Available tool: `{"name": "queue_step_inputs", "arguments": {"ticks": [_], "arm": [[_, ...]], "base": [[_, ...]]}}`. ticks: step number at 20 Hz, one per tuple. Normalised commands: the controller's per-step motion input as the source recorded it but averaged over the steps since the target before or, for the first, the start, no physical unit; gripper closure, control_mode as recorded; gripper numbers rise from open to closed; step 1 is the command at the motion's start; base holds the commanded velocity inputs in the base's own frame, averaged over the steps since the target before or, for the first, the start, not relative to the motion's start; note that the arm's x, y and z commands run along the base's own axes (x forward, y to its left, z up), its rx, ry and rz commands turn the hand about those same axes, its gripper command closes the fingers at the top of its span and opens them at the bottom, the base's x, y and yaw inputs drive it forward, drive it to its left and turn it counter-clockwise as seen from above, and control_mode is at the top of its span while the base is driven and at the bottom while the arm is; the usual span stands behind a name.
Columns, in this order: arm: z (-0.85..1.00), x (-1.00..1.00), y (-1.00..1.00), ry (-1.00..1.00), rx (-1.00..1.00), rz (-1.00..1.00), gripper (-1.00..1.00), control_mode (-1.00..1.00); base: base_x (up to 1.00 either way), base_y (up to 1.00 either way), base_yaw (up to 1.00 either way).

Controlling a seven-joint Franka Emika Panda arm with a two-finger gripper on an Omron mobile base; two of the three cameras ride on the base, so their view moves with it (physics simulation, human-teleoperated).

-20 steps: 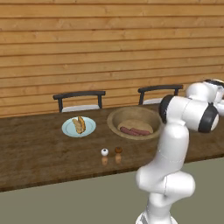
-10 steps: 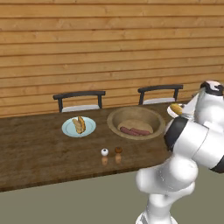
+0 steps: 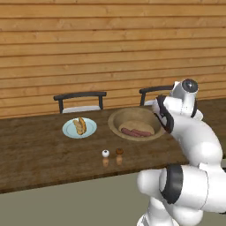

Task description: Place one bun and one sausage from the bowl on each plate.

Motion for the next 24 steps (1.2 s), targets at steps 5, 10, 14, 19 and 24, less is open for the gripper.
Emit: {"name": "queue_step_inputs", "arguments": {"ticks": [5, 10, 14, 19, 24], "arm": [[0.00, 0.26, 0.70, 0.55, -0.45, -0.06, -1.00, -1.00], [0.00, -0.06, 0.48, 0.13, 0.05, -0.26, -1.00, -1.00], [-0.10, -0.03, 0.51, 0.10, 0.16, -0.39, -1.00, -1.00], [-0.34, 0.00, 0.58, 0.03, 0.21, -0.36, -1.00, -1.00], [-0.83, 0.01, 0.03, -0.04, 0.27, -0.07, -1.00, -1.00]], "base": [[0.00, 0.00, 0.00], [0.00, 0.00, 0.00], [0.00, 0.00, 0.00], [0.00, 0.00, 0.00], [0.00, 0.00, 0.00]]}}
